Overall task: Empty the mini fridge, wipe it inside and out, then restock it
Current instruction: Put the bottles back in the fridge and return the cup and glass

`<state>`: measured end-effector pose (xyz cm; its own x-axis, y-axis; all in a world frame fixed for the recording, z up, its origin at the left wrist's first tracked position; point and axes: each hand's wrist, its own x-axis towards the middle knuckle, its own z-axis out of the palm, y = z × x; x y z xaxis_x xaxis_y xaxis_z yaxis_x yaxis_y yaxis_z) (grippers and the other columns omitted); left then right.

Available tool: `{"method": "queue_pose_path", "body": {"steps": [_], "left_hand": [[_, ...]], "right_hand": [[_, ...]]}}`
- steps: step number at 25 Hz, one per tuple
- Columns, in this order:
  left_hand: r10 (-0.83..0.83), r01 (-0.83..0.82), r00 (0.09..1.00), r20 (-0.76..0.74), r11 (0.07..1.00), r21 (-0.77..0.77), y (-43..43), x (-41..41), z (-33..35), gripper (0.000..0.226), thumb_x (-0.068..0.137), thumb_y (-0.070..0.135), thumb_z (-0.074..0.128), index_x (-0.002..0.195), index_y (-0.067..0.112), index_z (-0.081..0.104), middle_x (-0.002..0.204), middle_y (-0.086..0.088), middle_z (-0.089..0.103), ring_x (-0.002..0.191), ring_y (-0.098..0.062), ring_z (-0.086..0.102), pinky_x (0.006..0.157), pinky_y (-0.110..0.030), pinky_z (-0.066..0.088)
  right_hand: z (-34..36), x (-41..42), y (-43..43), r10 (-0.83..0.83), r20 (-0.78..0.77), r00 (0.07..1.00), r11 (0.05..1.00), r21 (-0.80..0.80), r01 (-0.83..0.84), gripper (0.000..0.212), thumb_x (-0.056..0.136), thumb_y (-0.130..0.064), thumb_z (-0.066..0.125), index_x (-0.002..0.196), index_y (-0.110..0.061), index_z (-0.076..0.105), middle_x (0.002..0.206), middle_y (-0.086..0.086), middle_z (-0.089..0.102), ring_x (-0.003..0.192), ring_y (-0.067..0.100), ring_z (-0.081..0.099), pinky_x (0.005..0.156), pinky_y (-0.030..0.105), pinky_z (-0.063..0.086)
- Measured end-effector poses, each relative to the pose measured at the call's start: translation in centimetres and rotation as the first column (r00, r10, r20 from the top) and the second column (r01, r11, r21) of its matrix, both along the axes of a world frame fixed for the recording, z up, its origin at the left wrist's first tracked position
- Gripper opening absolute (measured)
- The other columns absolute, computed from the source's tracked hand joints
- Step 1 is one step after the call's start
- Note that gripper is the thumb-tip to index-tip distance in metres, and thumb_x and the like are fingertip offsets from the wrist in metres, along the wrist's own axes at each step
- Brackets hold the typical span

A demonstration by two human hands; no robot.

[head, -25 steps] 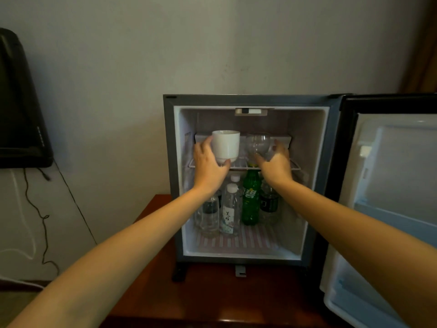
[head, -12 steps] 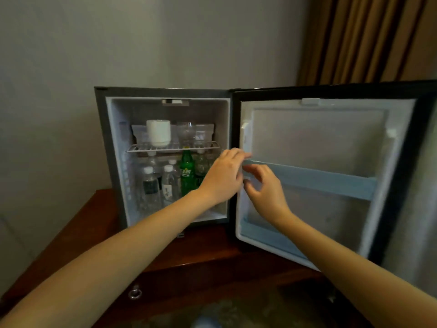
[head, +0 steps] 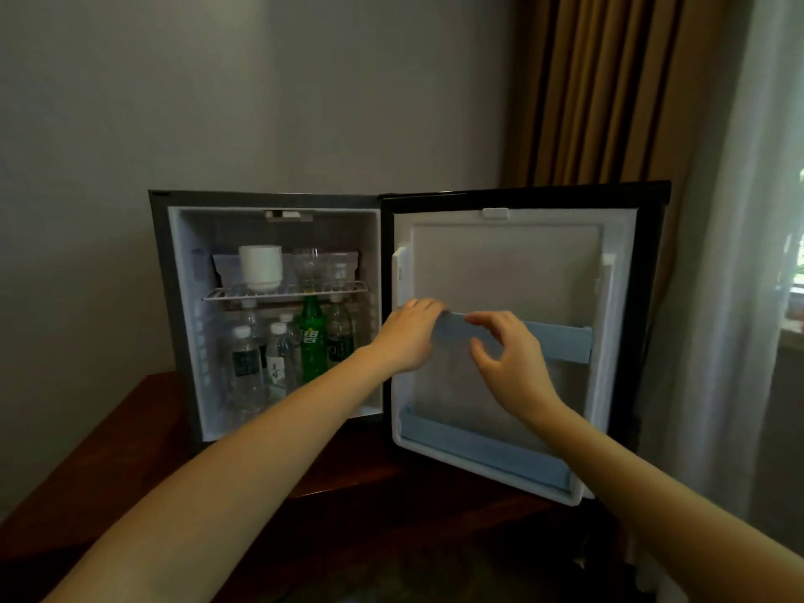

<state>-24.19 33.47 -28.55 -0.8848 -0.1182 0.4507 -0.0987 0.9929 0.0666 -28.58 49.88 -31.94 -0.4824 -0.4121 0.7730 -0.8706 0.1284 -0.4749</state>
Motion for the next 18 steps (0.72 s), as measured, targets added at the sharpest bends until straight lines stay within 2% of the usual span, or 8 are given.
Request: {"method": "queue_pose_path", "body": {"steps": [3,6,9,13,16,18], "left_hand": [[0.029,-0.029,1.0,-0.012,0.999,-0.021,-0.1,0.5,0.1,0.052,0.083,0.0,0.051,0.133,0.014,0.043,0.134,-0.007,0.047,0.124,-0.027,0.04,0.099,-0.039,0.038],[0.054,-0.055,0.998,-0.027,0.998,-0.042,-0.4,1.3,-0.1,0.051,0.083,0.0,0.05,0.132,0.014,0.042,0.133,-0.007,0.048,0.123,-0.027,0.042,0.096,-0.041,0.043],[0.088,-0.09,0.996,-0.029,0.993,-0.075,-1.2,2.7,-0.1,0.051,0.084,0.002,0.051,0.133,0.016,0.042,0.134,-0.006,0.049,0.121,-0.027,0.046,0.091,-0.042,0.046],[0.065,-0.072,0.992,-0.109,0.996,-0.058,-3.2,4.6,-0.9,0.049,0.087,0.012,0.058,0.131,0.023,0.042,0.133,-0.002,0.053,0.116,-0.025,0.054,0.088,-0.042,0.051],[0.034,-0.034,0.995,-0.096,0.999,0.0,-4.6,6.3,-1.4,0.047,0.092,0.023,0.056,0.136,0.026,0.04,0.138,0.003,0.047,0.123,-0.016,0.049,0.099,-0.033,0.045],[-0.02,0.026,0.982,-0.19,0.999,0.03,-4.4,8.4,-0.7,0.041,0.093,0.027,0.056,0.132,0.022,0.045,0.135,0.002,0.048,0.123,-0.011,0.047,0.099,-0.016,0.037]], "right_hand": [[2.3,0.1,1.8,-0.029,-0.085,0.996,0.991,0.124,0.039,0.024,0.093,-0.022,0.058,0.116,-0.017,0.061,0.112,-0.003,0.058,0.108,0.011,0.049,0.091,0.02,0.035],[2.8,0.4,3.3,-0.024,-0.151,0.988,0.971,0.232,0.059,0.026,0.094,-0.034,0.054,0.116,-0.021,0.06,0.113,-0.007,0.057,0.11,0.011,0.048,0.09,0.019,0.032],[1.9,2.3,3.8,0.05,-0.235,0.971,0.949,0.315,0.027,0.029,0.092,-0.034,0.056,0.12,-0.026,0.057,0.114,-0.013,0.051,0.114,0.006,0.044,0.094,0.018,0.032],[2.4,6.4,2.5,0.146,-0.364,0.92,0.92,0.392,0.009,0.039,0.09,-0.03,0.059,0.129,-0.026,0.053,0.129,-0.008,0.049,0.119,0.0,0.036,0.099,0.013,0.028],[3.2,10.0,1.1,0.287,-0.441,0.85,0.915,0.39,-0.106,0.037,0.089,-0.027,0.056,0.125,-0.02,0.056,0.128,-0.003,0.052,0.123,0.006,0.038,0.101,0.016,0.03],[3.6,11.8,0.4,0.348,-0.541,0.766,0.92,0.355,-0.167,0.035,0.088,-0.026,0.053,0.121,-0.018,0.059,0.123,-0.001,0.056,0.122,0.01,0.041,0.098,0.02,0.038]]}}
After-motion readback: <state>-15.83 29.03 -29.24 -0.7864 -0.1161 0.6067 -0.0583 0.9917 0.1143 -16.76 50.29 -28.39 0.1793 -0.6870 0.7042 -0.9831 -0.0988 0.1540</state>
